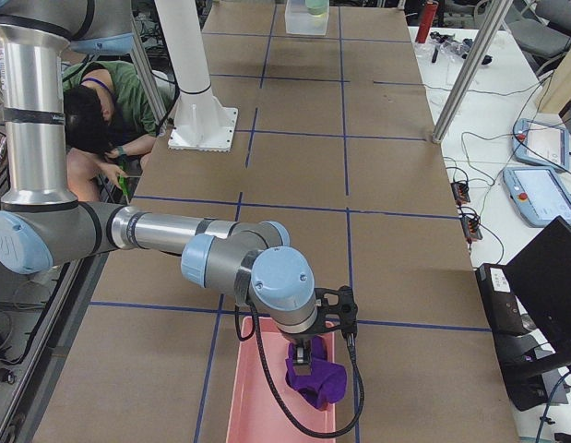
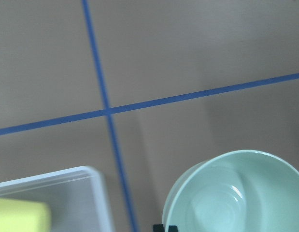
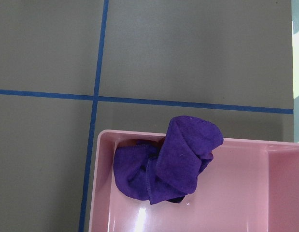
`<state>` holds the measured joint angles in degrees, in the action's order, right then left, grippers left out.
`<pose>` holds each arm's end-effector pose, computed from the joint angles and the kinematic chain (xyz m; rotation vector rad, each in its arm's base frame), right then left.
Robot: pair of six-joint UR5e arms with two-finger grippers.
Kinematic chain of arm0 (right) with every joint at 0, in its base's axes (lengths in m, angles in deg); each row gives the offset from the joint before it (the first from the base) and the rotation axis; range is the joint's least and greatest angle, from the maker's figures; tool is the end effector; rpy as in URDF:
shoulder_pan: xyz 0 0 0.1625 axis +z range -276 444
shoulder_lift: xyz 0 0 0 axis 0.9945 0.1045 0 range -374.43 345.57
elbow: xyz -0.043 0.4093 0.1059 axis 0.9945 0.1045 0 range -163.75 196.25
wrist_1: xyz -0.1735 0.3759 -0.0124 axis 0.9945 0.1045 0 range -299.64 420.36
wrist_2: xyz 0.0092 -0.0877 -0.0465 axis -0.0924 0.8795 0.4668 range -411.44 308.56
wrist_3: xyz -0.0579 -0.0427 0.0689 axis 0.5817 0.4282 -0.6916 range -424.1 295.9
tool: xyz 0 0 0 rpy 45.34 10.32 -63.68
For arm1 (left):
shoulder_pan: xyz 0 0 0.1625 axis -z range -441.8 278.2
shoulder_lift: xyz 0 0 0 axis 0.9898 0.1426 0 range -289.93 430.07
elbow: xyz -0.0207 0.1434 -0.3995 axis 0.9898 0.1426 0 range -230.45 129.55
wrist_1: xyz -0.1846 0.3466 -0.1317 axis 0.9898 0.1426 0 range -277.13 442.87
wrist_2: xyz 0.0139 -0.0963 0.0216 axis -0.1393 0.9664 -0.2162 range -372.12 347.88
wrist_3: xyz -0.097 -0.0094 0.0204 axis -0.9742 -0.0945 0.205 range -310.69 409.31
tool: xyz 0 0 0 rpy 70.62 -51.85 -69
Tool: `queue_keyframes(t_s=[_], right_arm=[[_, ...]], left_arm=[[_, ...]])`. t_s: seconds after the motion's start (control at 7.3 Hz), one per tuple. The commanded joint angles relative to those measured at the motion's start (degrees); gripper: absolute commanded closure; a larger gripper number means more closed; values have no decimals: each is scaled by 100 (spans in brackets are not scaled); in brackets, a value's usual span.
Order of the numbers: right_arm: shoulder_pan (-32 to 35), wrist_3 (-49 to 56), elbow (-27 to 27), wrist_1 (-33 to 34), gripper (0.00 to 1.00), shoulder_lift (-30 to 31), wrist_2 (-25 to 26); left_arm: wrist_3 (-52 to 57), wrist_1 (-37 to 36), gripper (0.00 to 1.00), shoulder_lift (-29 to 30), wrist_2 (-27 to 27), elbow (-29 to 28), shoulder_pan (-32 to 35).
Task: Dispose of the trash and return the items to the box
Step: 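Carry the green bowl into the clear bin with the left gripper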
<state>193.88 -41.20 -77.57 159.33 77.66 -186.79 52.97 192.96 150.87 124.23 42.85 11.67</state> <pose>0.2174 -0.4176 0.6574 0.1767 -0.7795 0.0003 -0.0875 -0.4311 0.6646 0.2836 0.7886 0.1035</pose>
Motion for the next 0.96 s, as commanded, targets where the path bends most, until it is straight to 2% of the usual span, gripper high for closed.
queue_keyframes(t_s=[0.0, 0.27, 0.82], right_arm=[[-176, -205, -232, 8, 0, 63, -53], [-894, -1643, -968, -27, 0, 369, -54], [-1688, -2033, -928, -904, 0, 617, -71]], left_arm=[[984, -190, 100, 137, -450, -896, 706], [1416, -181, 100, 181, -863, -1356, 989], [1576, -129, 100, 251, -873, -2086, 1007]])
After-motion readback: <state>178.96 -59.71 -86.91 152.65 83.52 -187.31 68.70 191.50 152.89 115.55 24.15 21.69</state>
